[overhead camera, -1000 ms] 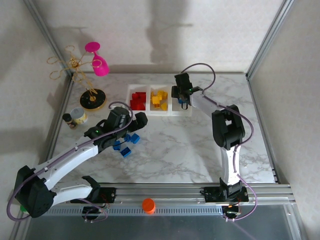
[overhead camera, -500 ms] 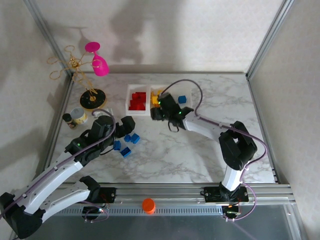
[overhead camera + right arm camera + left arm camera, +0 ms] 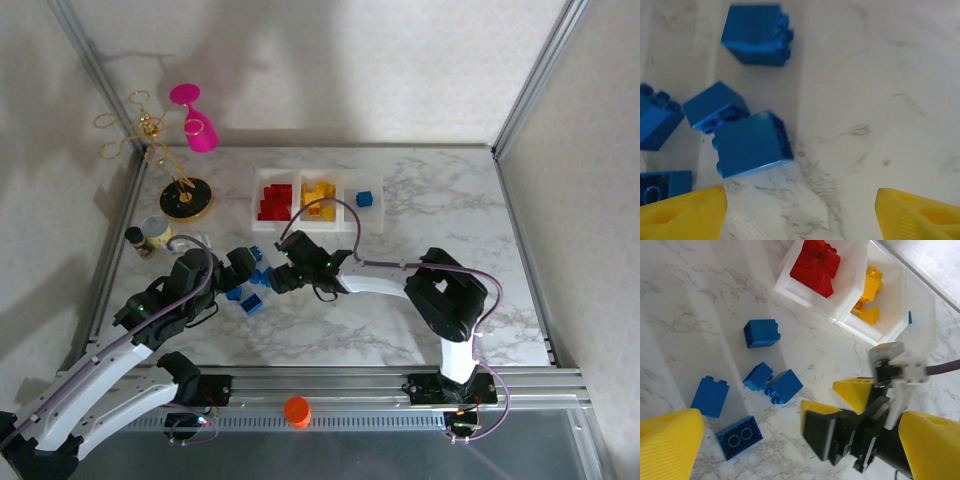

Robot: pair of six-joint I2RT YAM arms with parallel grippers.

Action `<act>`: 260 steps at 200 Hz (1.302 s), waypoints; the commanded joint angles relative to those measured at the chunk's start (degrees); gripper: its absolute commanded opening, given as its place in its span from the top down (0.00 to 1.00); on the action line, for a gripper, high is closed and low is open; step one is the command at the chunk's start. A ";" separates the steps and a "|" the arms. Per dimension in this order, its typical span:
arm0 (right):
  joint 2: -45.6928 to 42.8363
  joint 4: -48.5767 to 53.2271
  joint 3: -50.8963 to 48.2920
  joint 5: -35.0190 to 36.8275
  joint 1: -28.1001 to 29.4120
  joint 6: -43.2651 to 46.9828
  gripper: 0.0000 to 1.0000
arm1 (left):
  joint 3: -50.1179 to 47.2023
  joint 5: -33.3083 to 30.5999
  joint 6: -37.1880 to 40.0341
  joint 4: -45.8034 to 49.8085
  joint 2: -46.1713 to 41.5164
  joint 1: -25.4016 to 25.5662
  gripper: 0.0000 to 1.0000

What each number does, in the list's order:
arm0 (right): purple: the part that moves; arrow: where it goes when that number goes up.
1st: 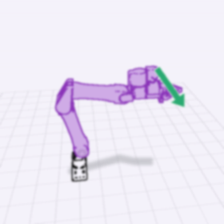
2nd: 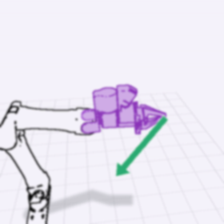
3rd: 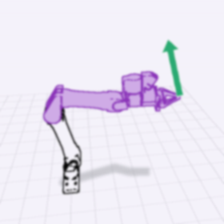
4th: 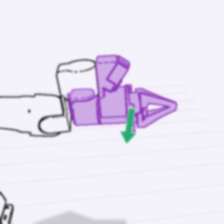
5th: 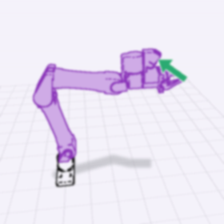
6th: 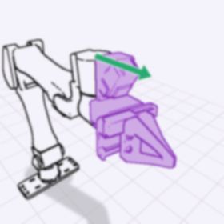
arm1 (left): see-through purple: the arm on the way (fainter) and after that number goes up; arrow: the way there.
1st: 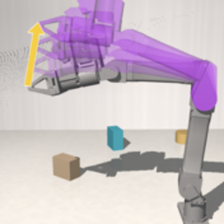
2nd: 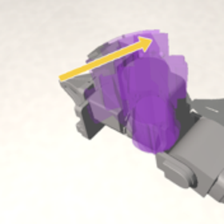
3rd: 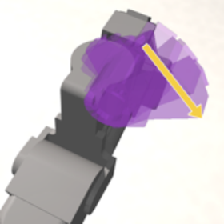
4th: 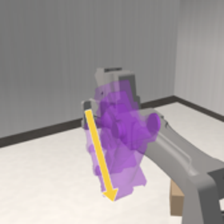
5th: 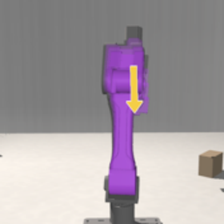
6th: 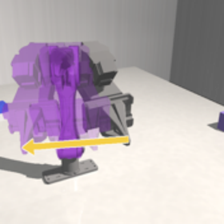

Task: Sort the legos into containers by color
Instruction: Pick up the lego from the center of the table.

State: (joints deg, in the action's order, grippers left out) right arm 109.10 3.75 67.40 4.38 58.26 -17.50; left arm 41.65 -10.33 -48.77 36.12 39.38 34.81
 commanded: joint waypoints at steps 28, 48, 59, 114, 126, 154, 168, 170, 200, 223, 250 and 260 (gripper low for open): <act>7.25 1.28 7.46 2.48 2.12 4.83 0.20 | -0.24 -2.61 -1.52 3.56 -2.45 0.27 0.00; 9.18 1.78 9.53 3.35 2.12 5.49 0.22 | -0.12 -2.59 -1.37 3.52 -2.20 0.20 0.00; 10.17 2.11 10.55 3.52 2.18 5.82 0.24 | -0.08 -2.75 -1.28 3.54 -1.95 0.25 0.01; 12.54 3.94 13.72 3.81 2.20 7.01 0.33 | 0.44 -3.29 -0.88 3.07 -1.42 0.17 0.00; 12.62 3.99 13.82 3.71 2.12 6.95 0.35 | 0.45 -3.21 -0.81 2.91 -1.21 0.10 0.00; 12.09 4.21 13.55 3.40 2.15 6.57 0.43 | 0.36 -2.88 -0.71 2.73 -0.53 0.17 0.00; 11.17 4.00 13.04 3.16 2.13 6.09 0.47 | 0.45 -2.78 -0.62 2.56 -0.42 0.17 0.00; 11.03 3.90 12.90 3.06 2.12 5.96 0.48 | 0.45 -2.77 -0.69 2.51 -0.48 0.13 0.00; 8.18 3.82 11.10 1.93 2.13 4.23 0.54 | 0.84 -1.59 -0.62 1.77 -0.42 0.23 0.00; 4.85 2.79 8.29 1.28 1.70 2.03 0.56 | 1.58 -1.03 -0.36 1.76 -0.11 0.17 0.00; 0.27 2.62 4.81 0.80 0.59 -0.87 0.60 | 2.20 1.33 -0.37 0.09 0.27 0.32 0.00; -1.76 2.63 3.39 1.25 -0.15 -2.10 0.61 | 2.26 2.28 -0.23 -0.85 0.50 0.26 0.00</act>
State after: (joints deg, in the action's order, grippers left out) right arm 113.10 6.63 73.71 5.80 59.72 -15.55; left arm 41.78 -10.70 -49.54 37.47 39.62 34.81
